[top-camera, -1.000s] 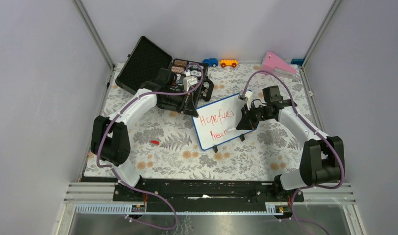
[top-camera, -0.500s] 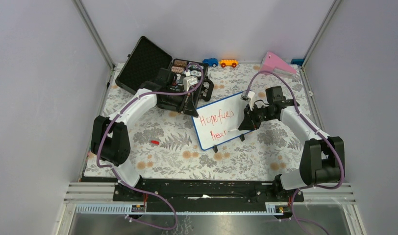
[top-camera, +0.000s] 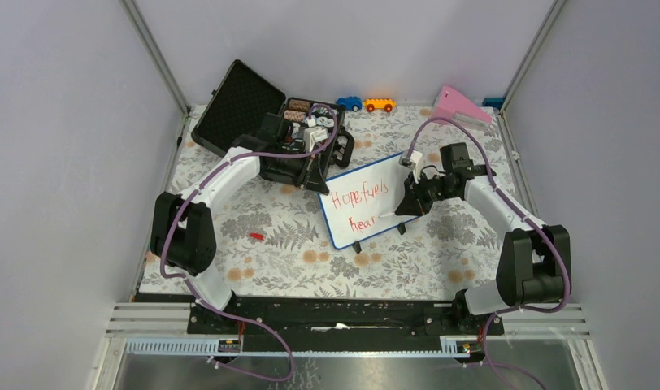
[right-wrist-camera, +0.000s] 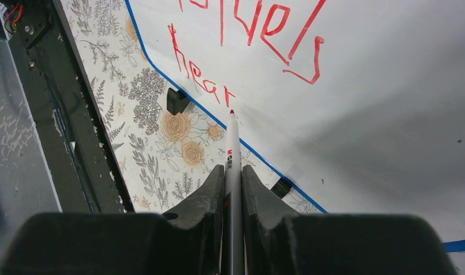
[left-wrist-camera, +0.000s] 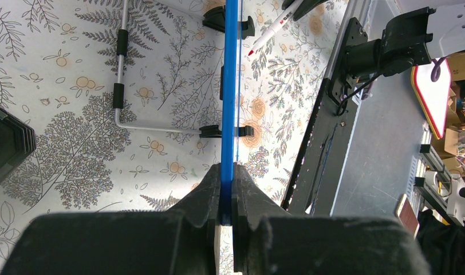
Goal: Write a sentence on the whiteboard
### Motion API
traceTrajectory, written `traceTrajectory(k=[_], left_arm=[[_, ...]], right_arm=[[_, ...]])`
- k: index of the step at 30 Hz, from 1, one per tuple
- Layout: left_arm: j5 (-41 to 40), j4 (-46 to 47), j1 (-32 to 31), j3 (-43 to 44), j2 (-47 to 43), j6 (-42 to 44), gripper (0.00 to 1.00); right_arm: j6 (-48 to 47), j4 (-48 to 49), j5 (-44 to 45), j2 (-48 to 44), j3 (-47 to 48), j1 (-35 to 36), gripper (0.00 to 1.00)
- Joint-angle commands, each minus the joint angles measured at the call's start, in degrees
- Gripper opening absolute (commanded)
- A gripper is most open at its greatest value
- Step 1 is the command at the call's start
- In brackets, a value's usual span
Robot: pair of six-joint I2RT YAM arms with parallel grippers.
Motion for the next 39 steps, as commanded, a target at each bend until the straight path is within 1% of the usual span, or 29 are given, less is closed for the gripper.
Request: traceTrajectory(k=[1, 11, 21, 26, 34, 39], left_arm=[[-1.58, 0.07, -1.27, -0.4, -1.03, 2.26, 0.0], [-1.61, 0.07, -1.27, -0.49, -1.16, 2.34, 0.0], [-1.51, 0.07, -1.33, -0.51, -1.12, 2.34, 0.0], [-1.52, 0.07, -1.3, -0.4, -0.97, 2.34, 0.0], [-1.3, 0.08, -1.33, -0.23, -0.75, 2.26, 0.0], [-1.46, 0.07, -1.32, -0.32, -0.9, 2.26, 0.0]], right_arm=[[0.65, 2.03, 0.31, 0.71, 0.91, 0.7, 0.0], [1.91, 3.91, 2.2, 1.73, 0.94, 2.36, 0.0], [2.6, 4.94, 5.42, 1.67, 1.48, 1.99, 0.0], [1.52, 3.48, 4.88, 1.53, 2.42, -0.45, 0.0], [0.98, 2.46, 4.25, 1.2, 2.55, -1.35, 0.0], [-1.23, -1.41, -0.84, 0.52, 3.65, -1.36, 0.0]])
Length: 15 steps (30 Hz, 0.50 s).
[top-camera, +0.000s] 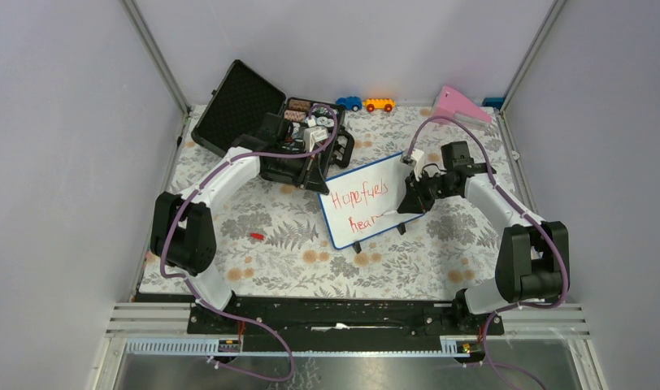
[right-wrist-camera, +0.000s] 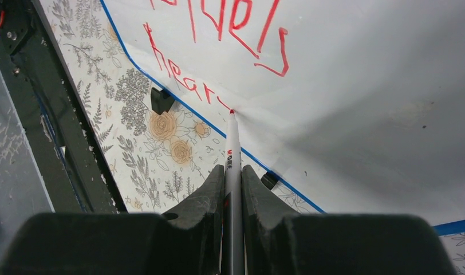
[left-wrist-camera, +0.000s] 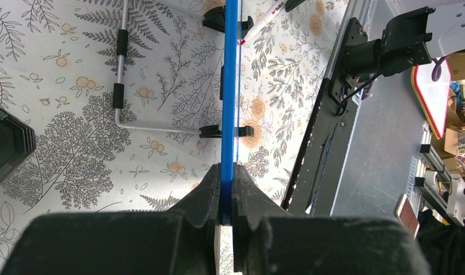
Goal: Write a sentence on the whiteboard
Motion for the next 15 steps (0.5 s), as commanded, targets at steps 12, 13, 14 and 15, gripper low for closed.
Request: traceTrajectory(k=[12, 13, 14, 15], left_arm=[[-1.27, 0.07, -1.27, -0.14, -0.86, 2.22, 0.0], [-1.27, 0.07, -1.3, -0.21, -0.92, 2.2, 0.0], [-1.28, 0.07, -1.3, -0.27, -0.94, 2.25, 0.0], [-1.39, 0.07, -1.33, -0.36, -1.01, 2.25, 0.0]], right_arm=[[-2.06, -1.22, -4.42, -0.6, 3.94, -0.26, 0.0], [-2.01, -0.99, -4.22, -0.29, 4.05, -0.26, 0.0], [-1.75, -0.65, -4.16, -0.12, 3.98, -0.26, 0.0], [-1.6, -0.2, -4.24, 0.06, 3.98, -0.27, 0.0]])
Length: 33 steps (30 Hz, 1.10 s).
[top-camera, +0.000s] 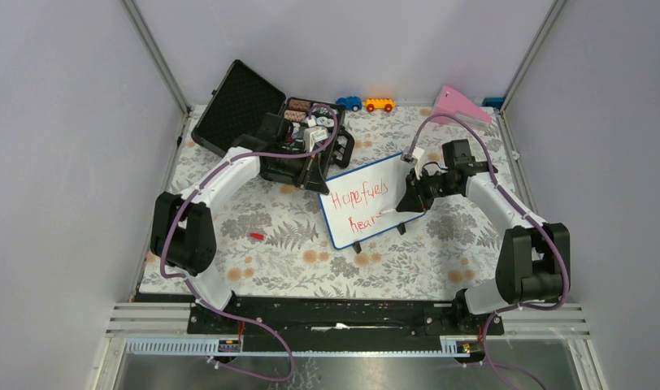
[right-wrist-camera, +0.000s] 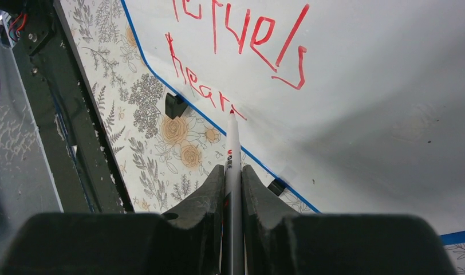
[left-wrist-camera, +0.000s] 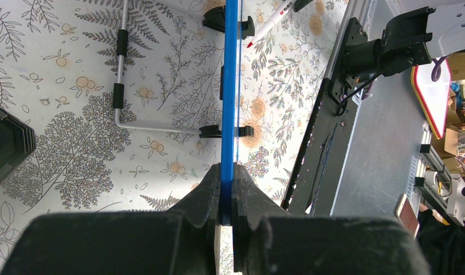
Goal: Write a sentence on the whiteboard
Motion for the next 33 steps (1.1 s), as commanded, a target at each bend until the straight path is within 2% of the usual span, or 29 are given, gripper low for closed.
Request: traceTrajectory(k=[1, 11, 33], left_arm=[[-1.44, 0.07, -1.3, -0.4, -0.95, 2.26, 0.0], [-1.35, 0.07, -1.32, -0.4, -0.86, 2.51, 0.0], [-1.44, 0.07, -1.26, -0.16, -0.33, 2.52, 0.0]], right_arm=[[0.41, 1.96, -1.01, 0.63, 2.54, -0.05, 0.0], [1.7, 3.85, 0.46, 2.0, 2.61, 0.22, 0.0], [-2.04, 1.57, 1.85, 2.48, -1.49, 0.66, 0.0]])
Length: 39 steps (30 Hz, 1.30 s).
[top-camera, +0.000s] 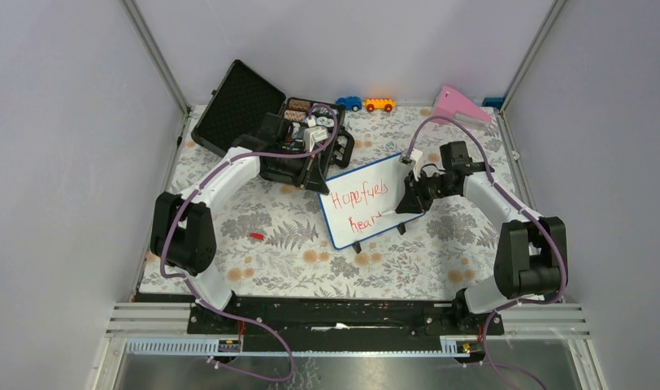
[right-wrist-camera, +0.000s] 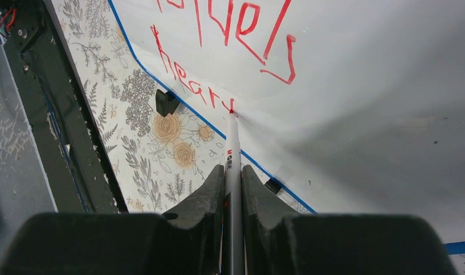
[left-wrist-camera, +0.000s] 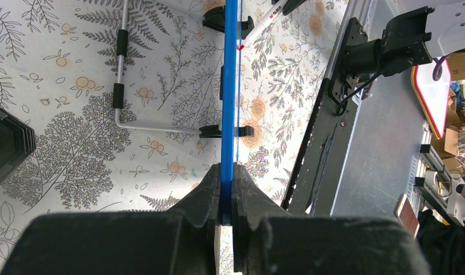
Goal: Write a sentence on the whiteboard
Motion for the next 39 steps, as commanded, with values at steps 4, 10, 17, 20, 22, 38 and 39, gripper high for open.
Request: traceTrajectory(k=[4, 10, 17, 20, 22, 38, 39], left_arm=[[-1.53, 0.07, -1.31, -0.23, -0.37, 2.5, 0.0], [-1.62, 0.07, -1.32, -0.23, -0.44, 2.51, 0.0], [-1.44, 0.07, -1.32, -0.14, -0.21, 2.43, 0.0], [-1.52, 0.07, -1.29, -0.14, -0.29, 2.43, 0.0], [-1.47, 0.07, -1.31, -0.14, -0.33, 2.43, 0.0], [-1.44, 0.07, -1.29, -0.14, -0.41, 2.43, 0.0], [-1.43, 0.07, -1.33, -0.14, -0.39, 2.43, 0.0]], right_arm=[[-2.84, -0.8, 1.52, 0.62, -1.31, 0.36, 0.0], [-4.0, -1.62, 2.22, 0.99, -1.81, 0.36, 0.0], [-4.75, -2.14, 3.94, 0.68, -1.56, 0.34, 0.0], [-4.85, -2.23, 4.91, 0.09, -0.9, 0.18, 0.0], [-4.86, -2.45, 5.04, -0.13, -0.12, -0.22, 0.0], [-5.47, -5.96, 1.86, -2.34, 2.12, -0.86, 0.0], [-5.43, -5.96, 1.91, -2.71, 2.12, -0.98, 0.0]])
